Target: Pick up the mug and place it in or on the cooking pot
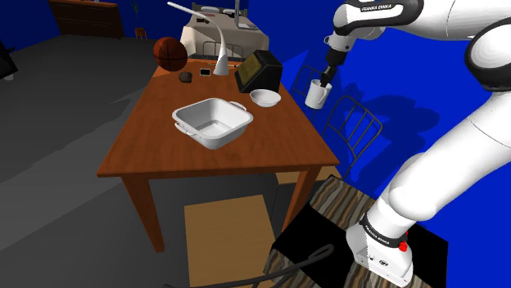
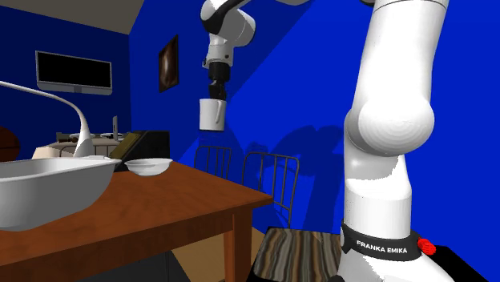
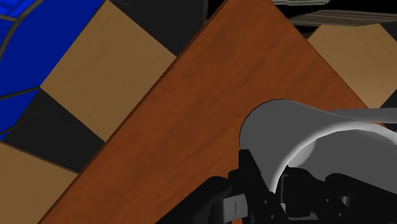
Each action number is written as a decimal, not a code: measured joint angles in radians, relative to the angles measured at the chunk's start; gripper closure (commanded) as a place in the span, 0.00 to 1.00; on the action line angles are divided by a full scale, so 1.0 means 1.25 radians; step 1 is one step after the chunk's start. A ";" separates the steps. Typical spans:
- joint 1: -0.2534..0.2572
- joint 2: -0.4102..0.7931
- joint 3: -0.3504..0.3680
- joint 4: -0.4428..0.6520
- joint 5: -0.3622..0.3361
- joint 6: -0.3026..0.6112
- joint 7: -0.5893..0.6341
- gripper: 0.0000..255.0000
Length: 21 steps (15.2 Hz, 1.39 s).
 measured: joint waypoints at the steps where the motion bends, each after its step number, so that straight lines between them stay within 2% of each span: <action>1: 0.007 0.009 0.007 0.010 0.005 -0.002 0.012 1.00; 9: 0.068 0.076 0.080 0.082 0.039 -0.004 0.134 1.00; 17: 0.125 0.203 0.138 0.234 0.077 -0.027 0.243 1.00; 21: 0.147 0.287 0.160 0.349 0.095 -0.056 0.291 1.00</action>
